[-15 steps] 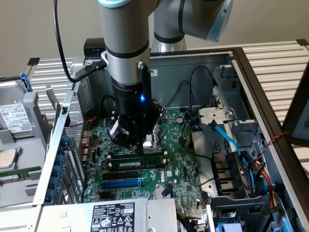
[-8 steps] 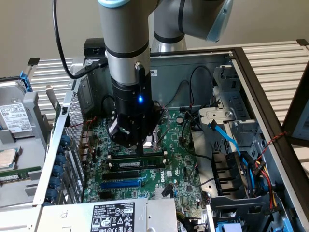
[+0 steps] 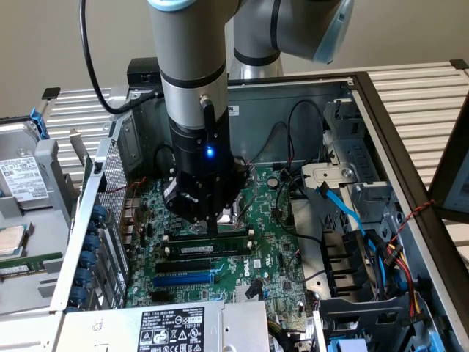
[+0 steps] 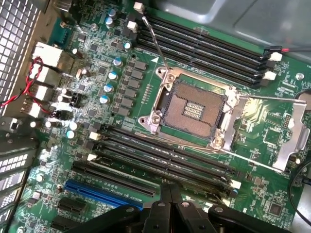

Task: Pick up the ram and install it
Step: 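Press down the ram until it locks into place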

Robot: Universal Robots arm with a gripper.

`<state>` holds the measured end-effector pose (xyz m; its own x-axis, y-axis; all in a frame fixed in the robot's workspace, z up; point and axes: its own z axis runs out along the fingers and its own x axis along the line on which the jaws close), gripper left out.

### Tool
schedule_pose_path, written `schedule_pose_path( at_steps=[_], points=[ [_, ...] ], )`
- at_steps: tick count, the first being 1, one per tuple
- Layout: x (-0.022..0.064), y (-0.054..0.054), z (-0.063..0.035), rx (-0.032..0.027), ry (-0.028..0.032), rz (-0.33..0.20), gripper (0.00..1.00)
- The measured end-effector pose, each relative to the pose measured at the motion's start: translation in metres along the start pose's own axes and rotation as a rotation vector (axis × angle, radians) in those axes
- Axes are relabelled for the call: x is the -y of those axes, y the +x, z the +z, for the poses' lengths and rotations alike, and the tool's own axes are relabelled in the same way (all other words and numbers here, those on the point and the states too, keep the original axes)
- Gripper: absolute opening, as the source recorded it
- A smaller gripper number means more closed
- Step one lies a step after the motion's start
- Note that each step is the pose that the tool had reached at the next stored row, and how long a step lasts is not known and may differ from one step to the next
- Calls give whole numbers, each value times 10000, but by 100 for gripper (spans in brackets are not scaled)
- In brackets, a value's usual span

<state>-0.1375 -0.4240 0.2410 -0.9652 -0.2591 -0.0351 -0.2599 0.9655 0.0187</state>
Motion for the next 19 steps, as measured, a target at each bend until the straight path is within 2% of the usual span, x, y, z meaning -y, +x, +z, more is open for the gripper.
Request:
schedule_pose_path(
  at_steps=[19],
  points=[
    [0,0,0,58,109,3109,10]
  ],
)
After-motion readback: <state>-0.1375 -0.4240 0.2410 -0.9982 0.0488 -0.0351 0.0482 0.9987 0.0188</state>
